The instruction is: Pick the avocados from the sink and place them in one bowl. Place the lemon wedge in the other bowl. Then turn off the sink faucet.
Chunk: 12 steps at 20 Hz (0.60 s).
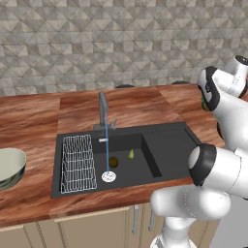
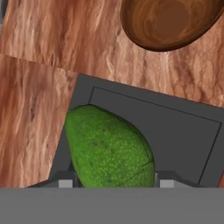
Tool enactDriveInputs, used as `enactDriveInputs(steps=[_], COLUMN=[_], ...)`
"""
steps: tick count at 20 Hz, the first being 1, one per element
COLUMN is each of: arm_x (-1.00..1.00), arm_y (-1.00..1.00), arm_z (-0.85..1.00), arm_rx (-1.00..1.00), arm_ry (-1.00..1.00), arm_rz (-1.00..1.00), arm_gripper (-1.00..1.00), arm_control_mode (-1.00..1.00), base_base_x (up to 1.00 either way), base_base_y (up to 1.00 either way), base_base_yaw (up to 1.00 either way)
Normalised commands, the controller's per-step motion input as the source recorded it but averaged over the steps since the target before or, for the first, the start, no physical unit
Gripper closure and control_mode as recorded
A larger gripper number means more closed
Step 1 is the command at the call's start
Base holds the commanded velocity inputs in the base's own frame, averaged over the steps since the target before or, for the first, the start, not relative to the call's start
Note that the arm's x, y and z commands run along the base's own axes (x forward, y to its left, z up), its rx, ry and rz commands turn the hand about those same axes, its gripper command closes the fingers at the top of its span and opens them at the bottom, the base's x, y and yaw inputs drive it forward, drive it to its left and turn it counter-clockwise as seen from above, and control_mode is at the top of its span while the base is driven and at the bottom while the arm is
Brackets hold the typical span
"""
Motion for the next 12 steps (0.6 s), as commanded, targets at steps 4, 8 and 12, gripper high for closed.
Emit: enactDriveInputs(steps=[4,8,12], arm_x=[-0.03,0.0,0.0], arm_y=[-0.39,-0.13,-0.01], arm_z=[-0.11,-0.05,-0.16], arm_rx=[-0.07,-0.16,-0.23], arm_ry=[0.0,0.0,0.0], arm_rz=[0.0,0.0,0.0], arm_gripper=[1.0,1.0,1.0], arm_control_mode=[-1.0,-1.0,-1.0], base_base_x=[0.0,0.0,0.0], base_base_y=[0.0,0.0,0.0], base_base_yaw=[0.0,0.0,0.0])
